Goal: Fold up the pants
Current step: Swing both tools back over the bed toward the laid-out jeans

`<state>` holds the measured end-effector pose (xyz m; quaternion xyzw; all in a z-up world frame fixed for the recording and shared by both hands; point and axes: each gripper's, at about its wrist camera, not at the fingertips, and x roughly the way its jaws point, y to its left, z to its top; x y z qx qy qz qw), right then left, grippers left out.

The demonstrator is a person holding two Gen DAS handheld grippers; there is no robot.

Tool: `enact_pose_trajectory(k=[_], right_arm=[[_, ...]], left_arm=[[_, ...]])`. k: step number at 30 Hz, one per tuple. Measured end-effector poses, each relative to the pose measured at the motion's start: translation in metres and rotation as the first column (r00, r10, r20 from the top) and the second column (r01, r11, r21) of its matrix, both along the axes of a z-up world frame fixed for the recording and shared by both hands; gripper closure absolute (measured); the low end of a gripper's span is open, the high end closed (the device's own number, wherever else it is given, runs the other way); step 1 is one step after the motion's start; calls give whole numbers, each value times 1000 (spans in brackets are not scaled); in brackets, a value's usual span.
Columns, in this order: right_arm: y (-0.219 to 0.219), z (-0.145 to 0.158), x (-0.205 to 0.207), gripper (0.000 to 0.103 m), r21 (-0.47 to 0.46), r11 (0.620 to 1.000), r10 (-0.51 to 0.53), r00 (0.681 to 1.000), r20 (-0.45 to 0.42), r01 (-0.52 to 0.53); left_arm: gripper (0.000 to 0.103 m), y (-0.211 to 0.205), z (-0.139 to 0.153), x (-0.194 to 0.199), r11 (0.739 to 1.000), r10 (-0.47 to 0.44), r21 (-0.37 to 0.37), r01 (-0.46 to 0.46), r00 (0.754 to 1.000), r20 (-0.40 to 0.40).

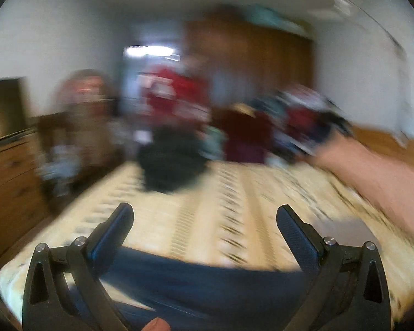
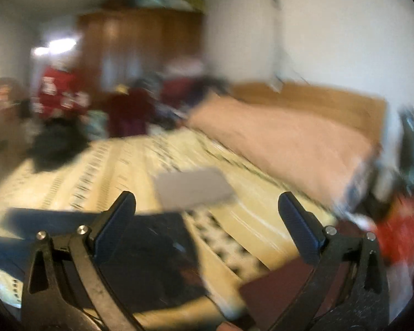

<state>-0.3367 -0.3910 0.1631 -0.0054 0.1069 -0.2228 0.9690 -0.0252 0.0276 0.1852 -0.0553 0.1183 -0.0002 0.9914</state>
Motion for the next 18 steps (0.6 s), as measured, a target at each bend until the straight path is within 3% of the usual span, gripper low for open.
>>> enact_pose_trajectory(k=[2, 4, 7, 8, 10, 12, 14, 16, 18], right_arm=[[26, 20, 11, 0, -48, 997, 68, 997, 44, -65], [51, 40, 18, 0, -111, 987, 125, 986, 108, -113], [82, 57, 22, 0, -220, 957, 239, 945, 224, -190], [93, 55, 30, 0, -271, 935, 293, 928, 230, -228], [106, 46, 57, 0, -256, 914, 354, 927, 125, -315], [116, 28, 80, 0, -213, 894, 413, 910, 47, -394], [127, 4, 101, 0, -191, 873, 455, 891, -17, -449], [135, -17, 127, 0, -126, 859, 490, 868, -75, -496], [143, -39, 155, 0, -60, 847, 518, 845, -130, -528]], left_arm=[[0, 57, 19, 0, 992, 127, 1, -127, 989, 71], [0, 100, 34, 0, 979, 199, 26, -203, 972, 122], [0, 161, 57, 4, 948, 291, 73, -310, 937, 192], [0, 180, 61, 10, 939, 311, 86, -332, 930, 196], [0, 215, 66, 20, 931, 319, 122, -344, 929, 188], [0, 256, 60, 42, 947, 276, 134, -293, 952, 135], [0, 290, 38, 76, 965, 215, 145, -217, 976, 28], [0, 301, 3, 105, 973, 163, 176, -150, 985, -61], [0, 301, -48, 139, 982, 100, 178, -66, 977, -188]])
